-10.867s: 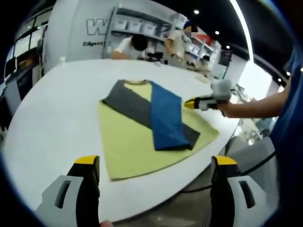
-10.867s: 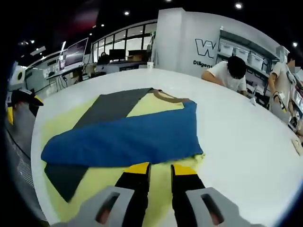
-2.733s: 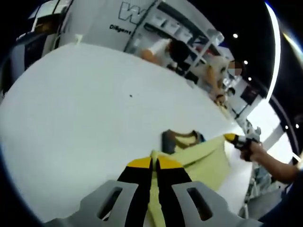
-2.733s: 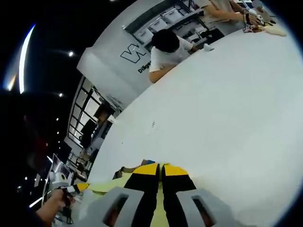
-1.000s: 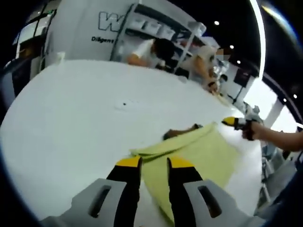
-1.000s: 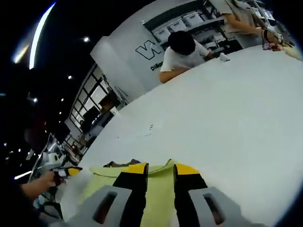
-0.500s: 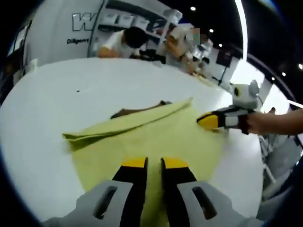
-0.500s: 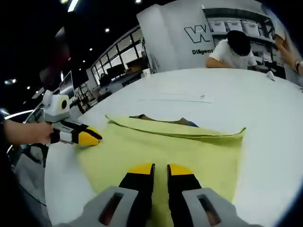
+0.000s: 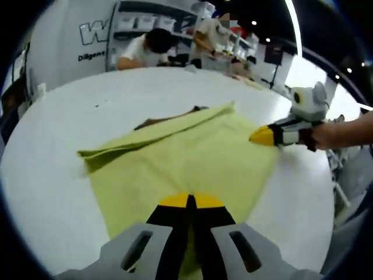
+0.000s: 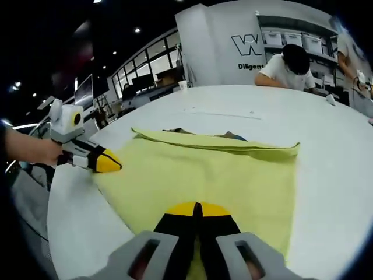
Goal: Fold the garment on the visible template until the final outline fits inside the template.
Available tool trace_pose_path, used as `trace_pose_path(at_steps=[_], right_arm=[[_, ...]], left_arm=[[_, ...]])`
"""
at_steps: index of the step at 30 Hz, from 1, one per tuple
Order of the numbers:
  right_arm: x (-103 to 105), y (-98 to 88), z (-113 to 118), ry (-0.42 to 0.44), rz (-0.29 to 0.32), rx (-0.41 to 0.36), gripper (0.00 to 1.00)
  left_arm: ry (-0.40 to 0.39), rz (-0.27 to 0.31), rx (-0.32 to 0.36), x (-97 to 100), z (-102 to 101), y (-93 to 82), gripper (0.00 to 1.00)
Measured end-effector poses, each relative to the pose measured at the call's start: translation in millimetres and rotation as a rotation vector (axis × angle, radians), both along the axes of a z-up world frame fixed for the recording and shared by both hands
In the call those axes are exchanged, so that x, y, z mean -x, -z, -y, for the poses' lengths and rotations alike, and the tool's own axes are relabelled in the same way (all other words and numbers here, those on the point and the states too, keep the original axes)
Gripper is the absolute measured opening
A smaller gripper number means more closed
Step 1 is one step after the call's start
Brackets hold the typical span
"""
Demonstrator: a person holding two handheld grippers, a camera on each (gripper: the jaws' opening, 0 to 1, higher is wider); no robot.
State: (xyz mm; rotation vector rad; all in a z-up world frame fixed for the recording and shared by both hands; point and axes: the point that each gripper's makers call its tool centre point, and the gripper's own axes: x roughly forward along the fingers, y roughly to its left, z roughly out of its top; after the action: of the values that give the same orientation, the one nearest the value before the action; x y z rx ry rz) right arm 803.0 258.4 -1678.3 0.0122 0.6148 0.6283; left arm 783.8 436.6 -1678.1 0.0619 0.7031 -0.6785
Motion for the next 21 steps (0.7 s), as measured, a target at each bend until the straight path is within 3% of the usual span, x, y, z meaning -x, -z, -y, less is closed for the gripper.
trace_pose_path(at_steps=[8,12,21], right_arm=[[46,1.0,-4,0.029,0.002,-0.011,0.00],[79,-1.2,-6,0.028,0.000,-0.015,0.00],[117,-5.1,-7,0.027,-0.017,-0.030,0.00]], left_arm=[[-0.004,-0.004,0.005,33.8,-7,2.5,0.00],[0.002,-0.011,0.003,54.1,-6,2.9,0.00],[0.040,-0.019,-0.012,95.7,-4,2.2,0.00]])
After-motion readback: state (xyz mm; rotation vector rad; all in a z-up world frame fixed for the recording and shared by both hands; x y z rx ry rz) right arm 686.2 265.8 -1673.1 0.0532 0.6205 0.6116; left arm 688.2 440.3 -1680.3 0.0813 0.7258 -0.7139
